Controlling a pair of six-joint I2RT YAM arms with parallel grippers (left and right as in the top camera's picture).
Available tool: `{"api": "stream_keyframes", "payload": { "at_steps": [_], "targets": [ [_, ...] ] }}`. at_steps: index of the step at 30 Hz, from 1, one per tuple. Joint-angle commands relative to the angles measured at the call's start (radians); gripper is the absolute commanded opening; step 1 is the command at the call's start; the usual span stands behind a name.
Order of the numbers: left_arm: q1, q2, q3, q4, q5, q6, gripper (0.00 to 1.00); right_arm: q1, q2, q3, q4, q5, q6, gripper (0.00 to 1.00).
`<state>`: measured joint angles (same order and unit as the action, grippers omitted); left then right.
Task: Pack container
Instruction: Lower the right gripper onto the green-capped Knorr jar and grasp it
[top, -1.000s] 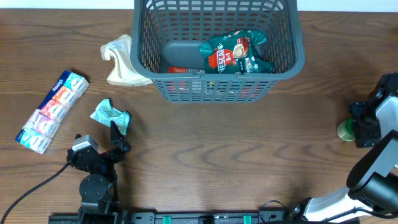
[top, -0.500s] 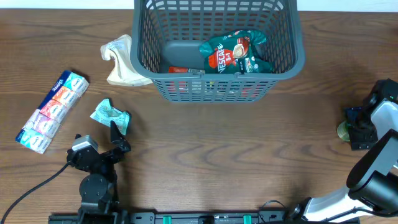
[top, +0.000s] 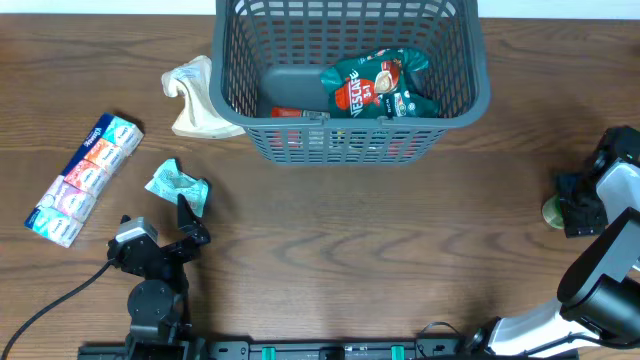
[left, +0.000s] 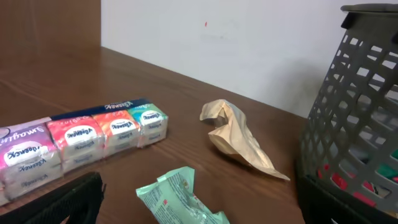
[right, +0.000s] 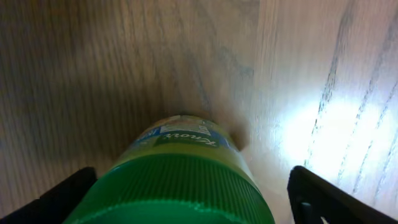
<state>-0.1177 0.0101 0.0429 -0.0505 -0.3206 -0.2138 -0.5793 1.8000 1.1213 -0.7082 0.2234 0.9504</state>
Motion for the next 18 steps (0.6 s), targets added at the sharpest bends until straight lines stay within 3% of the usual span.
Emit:
{"api": "stream_keyframes", "payload": {
  "at_steps": [1, 3, 7, 12, 18],
  "targets": [
    [0.006, -0.006, -0.029, -0.014, -0.006, -0.01, 0.99, -0.004, 0.002, -0.005, 0.006, 0.011, -0.006, 0.62],
    [0.006, -0.006, -0.029, -0.015, -0.006, -0.009, 0.99, -0.004, 0.002, -0.005, 0.008, 0.011, -0.006, 0.49],
    [0.006, -0.006, -0.029, -0.014, -0.006, -0.01, 0.99, -0.004, 0.002, -0.005, 0.01, 0.011, -0.006, 0.33],
    [0.006, -0.006, -0.029, -0.014, -0.006, -0.01, 0.99, -0.004, 0.002, -0.005, 0.021, 0.011, -0.017, 0.01],
    [0.006, -0.006, -0.029, -0.014, -0.006, -0.01, 0.99, -0.002, 0.002, -0.005, 0.032, -0.013, -0.048, 0.01]
  ]
}}
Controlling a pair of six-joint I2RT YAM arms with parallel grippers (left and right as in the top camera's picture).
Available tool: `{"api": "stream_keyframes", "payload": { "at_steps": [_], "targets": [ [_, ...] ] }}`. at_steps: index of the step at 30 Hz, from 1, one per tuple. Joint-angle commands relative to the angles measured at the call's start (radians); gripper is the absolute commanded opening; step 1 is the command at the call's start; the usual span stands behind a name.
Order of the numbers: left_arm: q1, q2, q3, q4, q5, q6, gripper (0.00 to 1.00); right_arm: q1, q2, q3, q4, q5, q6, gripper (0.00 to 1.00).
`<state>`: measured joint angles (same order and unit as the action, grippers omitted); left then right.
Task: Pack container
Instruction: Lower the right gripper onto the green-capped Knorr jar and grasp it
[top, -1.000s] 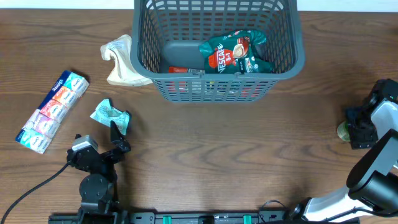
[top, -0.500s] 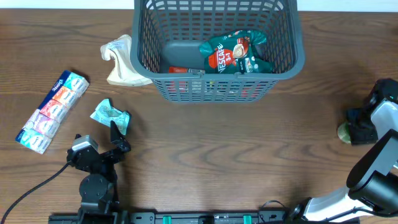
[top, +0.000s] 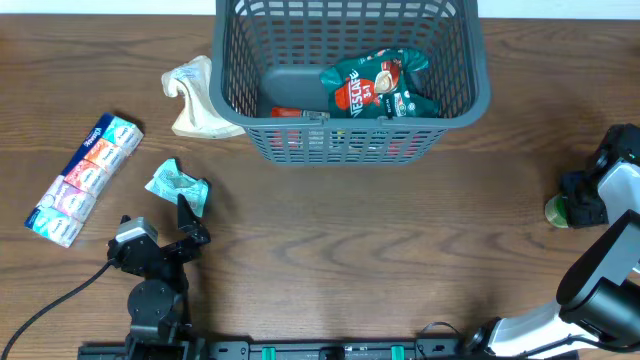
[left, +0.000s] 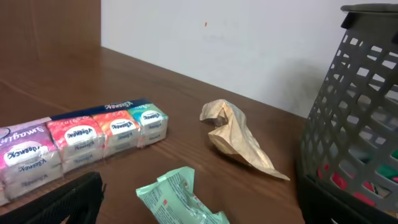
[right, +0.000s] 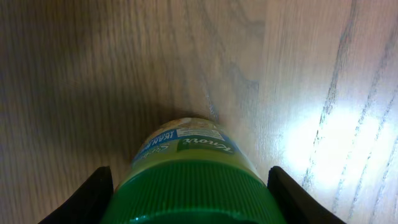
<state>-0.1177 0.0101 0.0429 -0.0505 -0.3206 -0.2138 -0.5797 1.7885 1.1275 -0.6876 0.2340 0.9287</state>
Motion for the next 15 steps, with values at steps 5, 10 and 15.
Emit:
{"api": "stream_keyframes", "payload": {
  "at_steps": [5, 10, 15],
  "targets": [
    [0.006, -0.006, -0.029, -0.014, -0.006, -0.01, 0.99, 0.003, 0.012, -0.011, 0.024, -0.059, -0.041, 0.01],
    [0.006, -0.006, -0.029, -0.014, -0.006, -0.01, 0.98, 0.018, 0.003, -0.01, 0.03, -0.054, -0.055, 0.01],
    [0.006, -0.006, -0.029, -0.014, -0.006, -0.01, 0.98, 0.025, -0.011, -0.01, 0.034, -0.051, -0.056, 0.01]
  ]
}}
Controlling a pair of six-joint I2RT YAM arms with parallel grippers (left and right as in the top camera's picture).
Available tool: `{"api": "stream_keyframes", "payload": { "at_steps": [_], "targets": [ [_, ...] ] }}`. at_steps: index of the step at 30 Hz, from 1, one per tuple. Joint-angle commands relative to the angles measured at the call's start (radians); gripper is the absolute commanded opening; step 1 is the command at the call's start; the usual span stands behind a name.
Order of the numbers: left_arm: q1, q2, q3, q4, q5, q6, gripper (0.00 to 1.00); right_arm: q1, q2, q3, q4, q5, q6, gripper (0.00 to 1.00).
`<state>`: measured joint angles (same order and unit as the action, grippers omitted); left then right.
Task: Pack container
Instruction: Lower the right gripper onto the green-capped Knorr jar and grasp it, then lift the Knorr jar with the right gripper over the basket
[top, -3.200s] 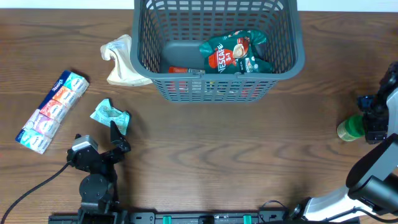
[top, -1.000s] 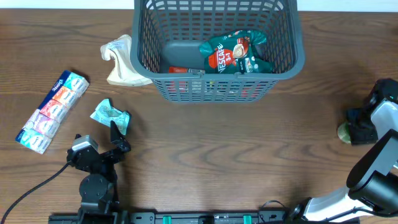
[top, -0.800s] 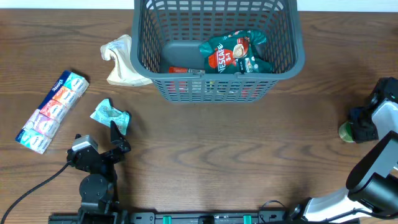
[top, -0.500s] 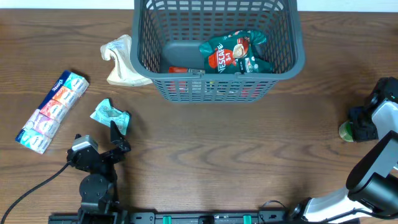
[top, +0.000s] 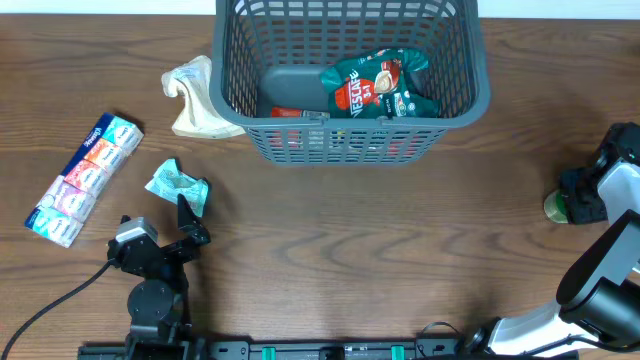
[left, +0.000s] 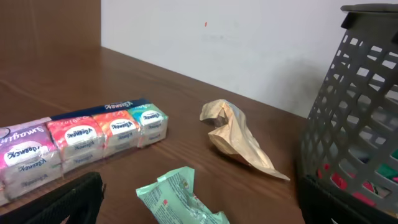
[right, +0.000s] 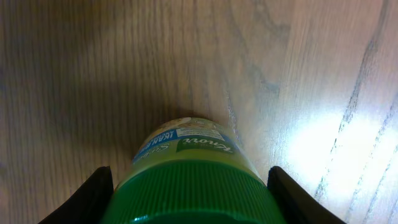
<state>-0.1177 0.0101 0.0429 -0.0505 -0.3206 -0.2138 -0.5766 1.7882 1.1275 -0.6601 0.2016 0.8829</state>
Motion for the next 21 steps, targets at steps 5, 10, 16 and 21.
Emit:
{"api": "stream_keyframes", "payload": {
  "at_steps": [5, 10, 16, 21],
  "targets": [
    [0.006, -0.006, -0.029, -0.014, -0.006, -0.01, 0.98, 0.054, -0.026, -0.007, 0.02, -0.019, -0.029, 0.01],
    [0.006, -0.006, -0.029, -0.015, -0.006, -0.01, 0.98, 0.093, -0.06, 0.015, 0.03, -0.018, -0.074, 0.01],
    [0.006, -0.006, -0.029, -0.014, -0.006, -0.01, 0.99, 0.13, -0.128, 0.073, 0.025, -0.015, -0.097, 0.01],
    [0.006, -0.006, -0.029, -0.015, -0.006, -0.01, 0.99, 0.158, -0.196, 0.141, 0.019, -0.015, -0.154, 0.02]
  ]
}}
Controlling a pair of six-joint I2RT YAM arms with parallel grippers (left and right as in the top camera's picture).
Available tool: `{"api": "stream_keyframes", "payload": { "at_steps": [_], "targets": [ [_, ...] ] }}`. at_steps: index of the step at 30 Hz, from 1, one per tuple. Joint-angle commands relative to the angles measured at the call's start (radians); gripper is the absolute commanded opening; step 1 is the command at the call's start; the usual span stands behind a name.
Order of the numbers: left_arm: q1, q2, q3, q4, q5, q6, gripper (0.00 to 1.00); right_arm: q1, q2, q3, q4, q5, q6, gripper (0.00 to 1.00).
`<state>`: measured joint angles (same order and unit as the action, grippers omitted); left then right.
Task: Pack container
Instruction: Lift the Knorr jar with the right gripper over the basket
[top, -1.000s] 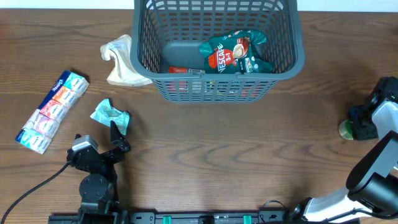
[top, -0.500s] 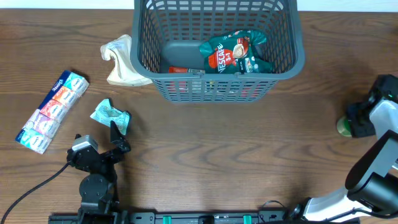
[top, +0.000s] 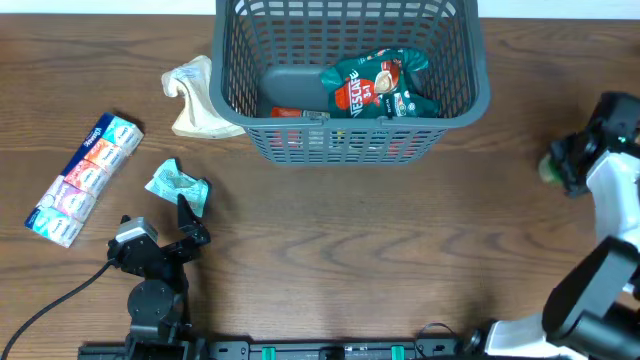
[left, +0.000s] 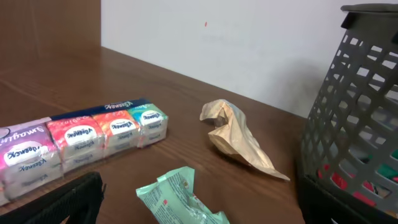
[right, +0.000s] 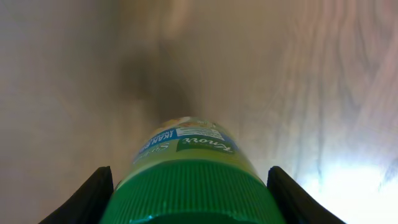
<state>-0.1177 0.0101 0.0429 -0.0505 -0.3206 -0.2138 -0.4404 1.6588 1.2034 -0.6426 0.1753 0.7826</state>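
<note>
A grey mesh basket (top: 350, 75) stands at the table's back centre, with a Nescafe pouch (top: 380, 82) and a red item inside. My right gripper (top: 575, 160) is shut on a green-lidded Knorr jar (right: 189, 180), its fingers pressed against both sides of the lid, and holds it right of the basket. My left gripper (top: 190, 215) stands open at the front left. A mint-green packet (left: 180, 199) lies between its fingers (left: 68, 202). Also outside the basket are a row of tissue packs (top: 83, 180) and a crumpled beige wrapper (top: 195, 100).
The basket wall (left: 354, 124) rises close on the right of the left wrist view. The beige wrapper (left: 239, 140) lies against the basket's left side. A black cable (top: 50, 300) runs off the front left edge.
My right gripper has moved toward the back of the table with the jar in it, and the table below the jar now looks blurred and farther off. The left arm has not moved.
At first my right gripper stood open around the jar at the table's right edge. Then its fingers were shut against the lid, with the jar still standing on the wood. Now the jar is held farther back, level with the basket's front.
</note>
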Motion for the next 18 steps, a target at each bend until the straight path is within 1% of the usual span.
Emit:
{"api": "stream_keyframes", "payload": {
  "at_steps": [1, 5, 12, 18],
  "targets": [
    [0.006, -0.006, -0.029, -0.014, -0.006, -0.01, 0.99, 0.028, -0.082, 0.082, 0.002, 0.01, -0.068, 0.01],
    [0.006, -0.006, -0.029, -0.014, -0.006, -0.01, 0.99, 0.068, -0.137, 0.158, -0.001, -0.001, -0.159, 0.02],
    [0.006, -0.006, -0.029, -0.014, -0.006, -0.009, 0.99, 0.164, -0.203, 0.32, -0.004, -0.019, -0.36, 0.02],
    [0.006, -0.006, -0.029, -0.014, -0.006, -0.01, 0.99, 0.272, -0.242, 0.453, -0.005, -0.081, -0.475, 0.02]
  ]
}}
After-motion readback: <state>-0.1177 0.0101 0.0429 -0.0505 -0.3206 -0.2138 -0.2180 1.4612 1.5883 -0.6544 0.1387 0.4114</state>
